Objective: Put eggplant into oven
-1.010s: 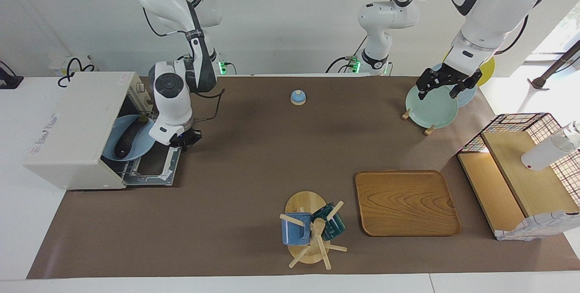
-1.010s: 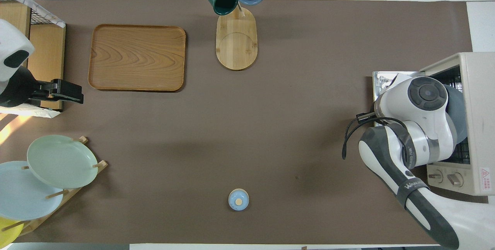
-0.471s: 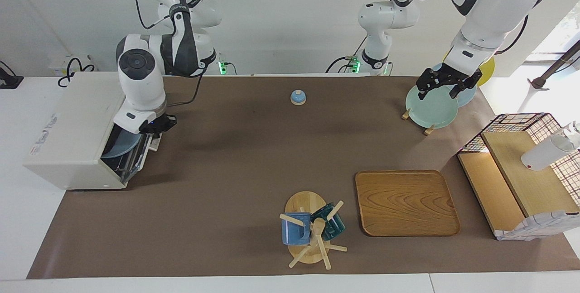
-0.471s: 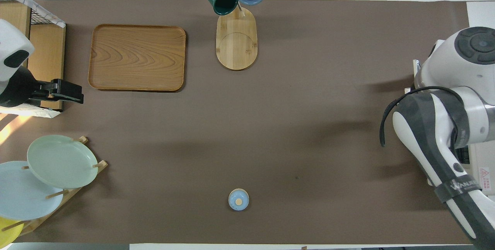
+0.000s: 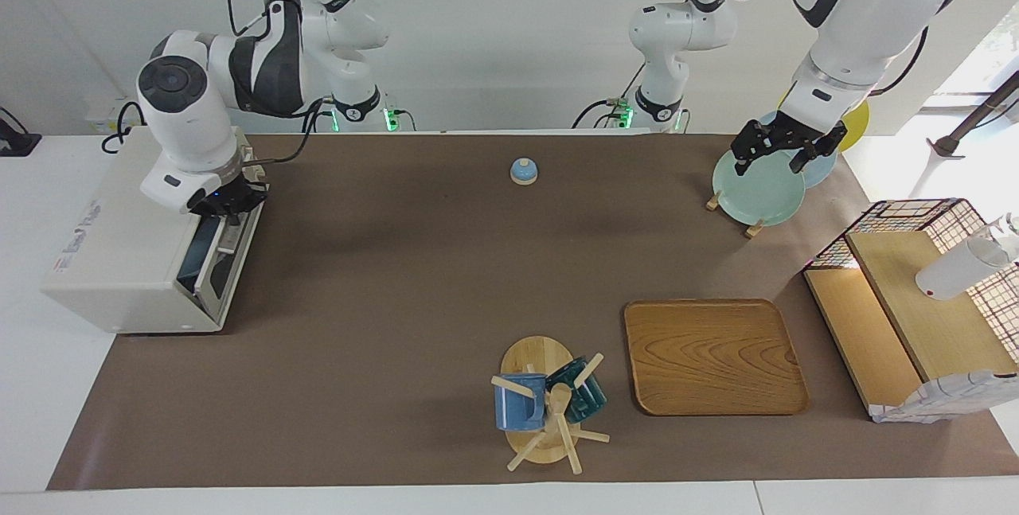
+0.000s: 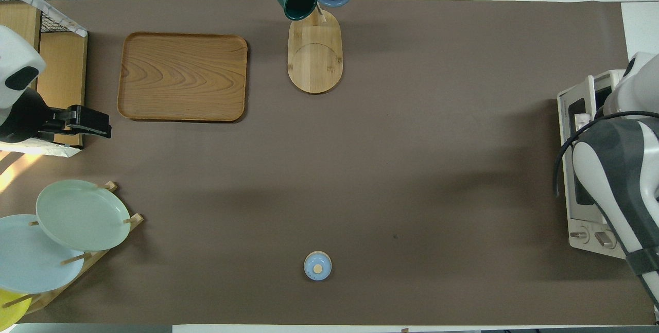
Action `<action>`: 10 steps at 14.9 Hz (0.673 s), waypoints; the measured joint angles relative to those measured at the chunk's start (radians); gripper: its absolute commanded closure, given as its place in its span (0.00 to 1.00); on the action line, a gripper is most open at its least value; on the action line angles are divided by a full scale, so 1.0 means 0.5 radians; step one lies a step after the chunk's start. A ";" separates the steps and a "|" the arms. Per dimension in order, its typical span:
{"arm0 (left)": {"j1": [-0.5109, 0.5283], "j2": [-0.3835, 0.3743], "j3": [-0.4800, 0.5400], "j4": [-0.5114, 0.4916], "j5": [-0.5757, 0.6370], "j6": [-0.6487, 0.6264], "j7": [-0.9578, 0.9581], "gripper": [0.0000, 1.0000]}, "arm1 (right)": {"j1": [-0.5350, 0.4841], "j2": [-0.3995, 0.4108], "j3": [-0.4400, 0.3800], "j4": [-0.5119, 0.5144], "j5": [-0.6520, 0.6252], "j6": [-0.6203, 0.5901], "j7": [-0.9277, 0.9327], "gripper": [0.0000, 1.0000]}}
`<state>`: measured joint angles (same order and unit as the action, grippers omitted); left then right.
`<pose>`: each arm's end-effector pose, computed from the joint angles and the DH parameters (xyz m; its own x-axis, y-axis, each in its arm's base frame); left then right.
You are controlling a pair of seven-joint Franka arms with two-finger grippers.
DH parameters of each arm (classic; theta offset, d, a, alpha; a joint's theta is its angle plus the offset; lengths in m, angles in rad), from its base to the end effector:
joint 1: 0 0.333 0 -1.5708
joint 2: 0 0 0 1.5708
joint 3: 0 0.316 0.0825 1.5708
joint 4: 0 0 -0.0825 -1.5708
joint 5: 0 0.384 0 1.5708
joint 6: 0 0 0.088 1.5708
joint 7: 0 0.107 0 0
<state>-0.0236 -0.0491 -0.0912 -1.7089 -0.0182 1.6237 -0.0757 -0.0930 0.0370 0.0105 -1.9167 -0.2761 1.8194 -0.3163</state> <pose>0.5369 -0.0649 0.5905 0.9986 -0.0378 -0.0372 -0.0374 -0.9992 0.0109 0.5515 -0.0681 0.4638 0.9337 0.2871 -0.2140 0.3289 -0.9239 0.1956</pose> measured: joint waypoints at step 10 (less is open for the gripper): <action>0.000 0.000 0.000 0.000 0.000 0.000 0.000 0.00 | -0.016 -0.114 0.031 0.460 0.388 -0.540 -0.004 0.00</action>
<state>-0.0235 -0.0491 -0.0912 -1.7089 -0.0182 1.6237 -0.0757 -0.1009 -0.0201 0.0262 -1.6865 -0.0821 1.5497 -0.3181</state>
